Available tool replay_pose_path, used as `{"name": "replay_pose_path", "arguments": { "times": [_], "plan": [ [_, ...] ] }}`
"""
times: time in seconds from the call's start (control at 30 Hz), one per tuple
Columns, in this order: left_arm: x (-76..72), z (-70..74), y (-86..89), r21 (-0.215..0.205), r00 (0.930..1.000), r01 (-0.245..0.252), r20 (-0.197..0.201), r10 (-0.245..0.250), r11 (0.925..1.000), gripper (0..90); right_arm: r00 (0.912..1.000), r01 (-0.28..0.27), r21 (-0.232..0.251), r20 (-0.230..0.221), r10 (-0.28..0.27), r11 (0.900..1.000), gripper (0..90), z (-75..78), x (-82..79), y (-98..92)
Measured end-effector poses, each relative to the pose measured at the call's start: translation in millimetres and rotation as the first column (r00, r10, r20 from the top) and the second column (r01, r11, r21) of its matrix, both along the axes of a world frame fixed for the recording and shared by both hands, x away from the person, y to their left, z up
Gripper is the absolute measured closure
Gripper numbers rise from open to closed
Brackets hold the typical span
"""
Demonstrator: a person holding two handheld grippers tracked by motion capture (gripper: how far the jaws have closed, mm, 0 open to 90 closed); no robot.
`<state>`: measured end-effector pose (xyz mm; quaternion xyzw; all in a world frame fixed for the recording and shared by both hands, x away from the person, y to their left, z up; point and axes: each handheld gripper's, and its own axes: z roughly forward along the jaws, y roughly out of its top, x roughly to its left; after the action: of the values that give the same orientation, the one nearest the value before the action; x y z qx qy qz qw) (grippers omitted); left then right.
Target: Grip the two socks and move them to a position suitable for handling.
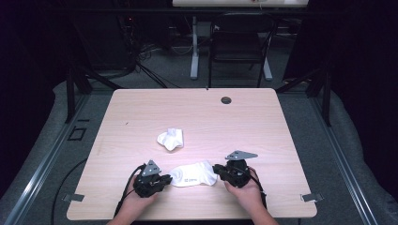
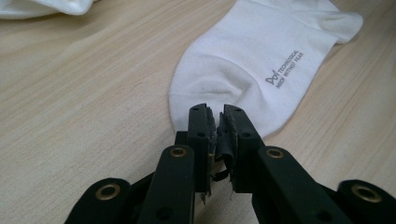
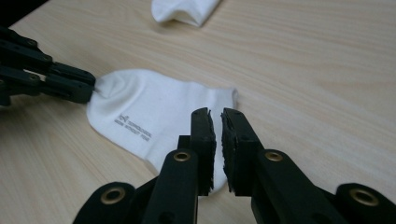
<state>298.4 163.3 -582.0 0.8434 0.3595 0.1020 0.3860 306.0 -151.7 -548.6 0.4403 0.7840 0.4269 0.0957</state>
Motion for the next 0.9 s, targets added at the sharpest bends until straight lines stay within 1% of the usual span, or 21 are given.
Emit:
{"name": "replay_pose_path", "arguments": {
  "times": [0.03, 0.1, 0.13, 0.2, 0.23, 0.27, 0.3, 0.33, 0.37, 0.5, 0.53, 0.57, 0.6, 0.67, 0.77, 0.9],
  "plan": [
    [0.1, 0.0, -0.1, 0.0, 1.0, 0.0, 0.0, 0.0, 1.0, 81.8, 0.9998, -0.01, 0.012, 0.016, 0.01, 1.0, 82.4, 0.7, -0.3, 1.9],
    [0.5, 0.1, -0.1, 0.003, 1.0, 0.001, 0.002, -0.001, 1.0, 81.7, 0.9984, -0.034, 0.01, 0.046, 0.034, 0.999, 81.2, 1.8, -1.1, 6.6],
    [0.6, 0.0, -0.3, -0.001, 1.0, -0.003, 0.0, 0.003, 1.0, 81.7, 0.9977, -0.046, 0.004, 0.05, 0.045, 0.999, 80.5, 1.5, -1.0, 9.7],
    [1.0, -0.1, -0.2, -0.002, 1.0, -0.003, -0.001, 0.003, 1.0, 81.7, 0.9963, -0.07, -0.023, 0.048, 0.071, 0.997, 79.5, -1.9, 0.8, 16.5],
    [1.1, -0.1, -0.2, -0.003, 1.0, -0.004, -0.001, 0.004, 1.0, 81.7, 0.9954, -0.079, -0.049, 0.05, 0.082, 0.996, 79.3, -5.4, 2.5, 20.2],
    [1.3, -0.1, 0.0, -0.004, 1.0, -0.002, -0.003, 0.002, 1.0, 81.7, 0.9952, -0.086, -0.065, 0.043, 0.089, 0.994, 79.1, -7.5, 3.9, 21.9],
    [1.4, -0.1, 0.0, -0.005, 1.0, -0.002, -0.003, 0.002, 1.0, 81.6, 0.9952, -0.091, -0.096, 0.028, 0.094, 0.991, 78.5, -11.8, 6.8, 23.9],
    [1.5, -0.1, 0.1, -0.005, 1.0, 0.0, -0.004, 0.0, 1.0, 81.6, 0.9958, -0.083, -0.091, 0.031, 0.086, 0.992, 77.8, -14.1, 7.6, 25.0],
    [1.6, -0.1, 0.2, -0.006, 1.0, 0.0, -0.005, 0.0, 1.0, 81.6, 0.9965, -0.079, -0.097, 0.021, 0.081, 0.992, 76.9, -17.1, 9.4, 25.6],
    [2.5, 0.2, 1.0, -0.007, 1.0, 0.005, -0.009, -0.005, 1.0, 81.6, 0.9983, -0.057, -0.158, -0.018, 0.055, 0.986, 76.0, -26.3, 13.9, 23.9],
    [2.7, 0.1, 1.0, -0.008, 0.9999, 0.004, -0.01, -0.004, 1.0, 81.6, 0.9983, -0.057, -0.167, -0.019, 0.054, 0.984, 76.4, -27.4, 14.2, 22.9],
    [2.9, -0.1, 1.1, -0.009, 1.0, 0.002, -0.006, -0.002, 1.0, 81.6, 0.9984, -0.056, -0.148, -0.018, 0.054, 0.987, 76.5, -28.5, 14.0, 21.9],
    [3.0, -0.2, 1.1, -0.011, 1.0, 0.002, -0.007, -0.002, 0.9999, 81.6, 0.9985, -0.051, -0.149, -0.028, 0.047, 0.988, 77.0, -27.9, 13.6, 20.9],
    [2.7, -0.2, 1.0, -0.013, 1.0, -0.001, -0.01, 0.001, 0.9999, 81.5, 0.9986, -0.05, -0.149, -0.025, 0.047, 0.988, 77.6, -28.5, 12.9, 20.0],
    [2.2, 0.6, 1.5, -0.001, 0.9999, 0.01, -0.012, -0.01, 1.0, 81.5, 0.9985, -0.049, -0.154, -0.033, 0.045, 0.987, 78.2, -28.3, 10.8, 17.8],
    [0.4, 1.2, 1.9, 0.011, 0.9999, 0.016, -0.007, -0.016, 0.9998, 81.5, 0.9979, -0.051, -0.144, -0.046, 0.045, 0.988, 79.2, -27.9, 7.4, 15.0]
  ]
}}
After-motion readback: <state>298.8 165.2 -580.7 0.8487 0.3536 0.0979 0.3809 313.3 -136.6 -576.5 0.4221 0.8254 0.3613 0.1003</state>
